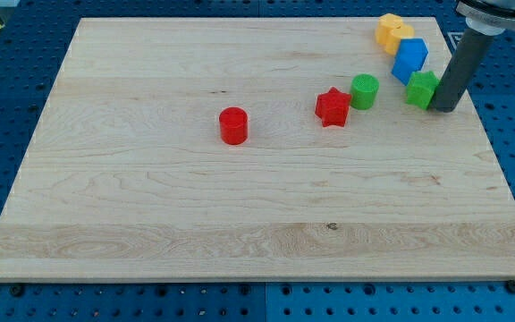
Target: Point at the red circle
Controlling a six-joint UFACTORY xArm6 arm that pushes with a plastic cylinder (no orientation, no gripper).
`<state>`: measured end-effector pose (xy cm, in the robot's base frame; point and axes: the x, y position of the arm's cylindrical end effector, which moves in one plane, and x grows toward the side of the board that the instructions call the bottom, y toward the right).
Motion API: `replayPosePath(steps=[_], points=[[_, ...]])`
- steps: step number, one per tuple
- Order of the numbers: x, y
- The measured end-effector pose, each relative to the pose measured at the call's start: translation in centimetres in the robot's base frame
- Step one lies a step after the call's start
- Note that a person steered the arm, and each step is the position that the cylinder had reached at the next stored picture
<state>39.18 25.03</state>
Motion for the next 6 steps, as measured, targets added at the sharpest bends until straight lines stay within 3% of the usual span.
replayPosePath(steps=[2,4,5,6], points=[[0.4,0.0],[5.6,-0.2],[10.0,-5.6],[10.3,-13.9]])
